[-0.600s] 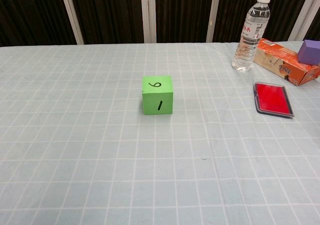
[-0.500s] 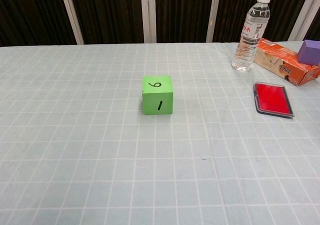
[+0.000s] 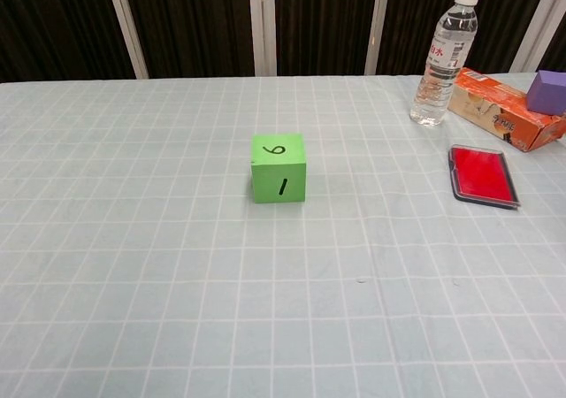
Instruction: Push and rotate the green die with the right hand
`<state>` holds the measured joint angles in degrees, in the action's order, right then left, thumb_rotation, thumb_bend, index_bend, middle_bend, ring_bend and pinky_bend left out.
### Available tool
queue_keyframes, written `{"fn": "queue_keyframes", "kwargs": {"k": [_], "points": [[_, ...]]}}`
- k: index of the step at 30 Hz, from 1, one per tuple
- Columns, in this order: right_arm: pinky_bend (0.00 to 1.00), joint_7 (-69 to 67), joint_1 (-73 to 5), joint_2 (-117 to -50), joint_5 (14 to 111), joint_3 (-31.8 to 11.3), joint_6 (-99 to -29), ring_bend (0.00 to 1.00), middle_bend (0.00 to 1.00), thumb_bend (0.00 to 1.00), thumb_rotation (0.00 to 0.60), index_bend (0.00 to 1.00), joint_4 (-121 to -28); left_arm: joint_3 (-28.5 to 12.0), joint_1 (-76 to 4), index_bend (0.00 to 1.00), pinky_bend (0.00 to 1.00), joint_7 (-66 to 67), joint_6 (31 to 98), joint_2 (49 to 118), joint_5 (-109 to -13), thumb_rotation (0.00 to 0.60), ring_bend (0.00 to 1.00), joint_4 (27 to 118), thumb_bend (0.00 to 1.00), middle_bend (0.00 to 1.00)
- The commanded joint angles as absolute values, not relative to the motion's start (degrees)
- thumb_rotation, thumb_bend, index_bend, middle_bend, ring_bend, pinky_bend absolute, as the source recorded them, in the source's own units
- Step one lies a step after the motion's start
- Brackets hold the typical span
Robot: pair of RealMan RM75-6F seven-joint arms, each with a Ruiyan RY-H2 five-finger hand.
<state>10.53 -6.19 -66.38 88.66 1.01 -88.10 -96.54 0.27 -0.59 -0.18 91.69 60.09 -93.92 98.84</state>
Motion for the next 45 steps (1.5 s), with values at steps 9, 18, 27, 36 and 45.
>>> {"fn": "queue_keyframes", "kwargs": {"k": [9, 18, 27, 36, 45], "points": [[0.0, 9.99, -5.53, -66.45, 89.01, -0.06, -88.53, 0.05, 0.03, 0.43, 0.6, 0.08, -96.34, 0.44, -0.19, 0.1, 0.04, -0.04, 92.41, 60.1, -94.15, 0.6, 0.0, 98.97, 0.43, 0.0], [0.0, 10.46, -15.12, -63.21, 85.89, -4.68, -74.34, 0.1, 0.08, 0.43, 0.6, 0.07, -101.91, 0.57, -0.1, 0.1, 0.04, -0.15, 92.45, 59.97, -94.21, 0.6, 0.0, 99.1, 0.43, 0.0], [0.25, 23.95, -28.86, -64.74, 66.68, -12.99, -58.29, 0.41, 0.41, 0.45, 0.6, 0.09, -107.05, 0.11, -0.31, 0.1, 0.04, 0.03, 91.77, 59.94, -92.82, 0.6, 0.0, 99.18, 0.43, 0.0], [0.7, 40.2, -43.09, -71.02, 43.52, -16.7, -53.97, 0.8, 0.83, 0.75, 0.6, 0.17, -106.89, -0.26, -0.55, 0.1, 0.04, 0.02, 91.21, 59.9, -91.87, 0.6, 0.0, 99.42, 0.43, 0.0], [0.71, 56.65, -61.1, -78.11, 17.8, -16.26, -55.68, 0.82, 0.85, 0.87, 0.6, 0.17, -103.15, -0.93, -1.19, 0.1, 0.04, 0.64, 89.68, 59.94, -89.84, 0.6, 0.0, 99.63, 0.43, 0.0]]}}
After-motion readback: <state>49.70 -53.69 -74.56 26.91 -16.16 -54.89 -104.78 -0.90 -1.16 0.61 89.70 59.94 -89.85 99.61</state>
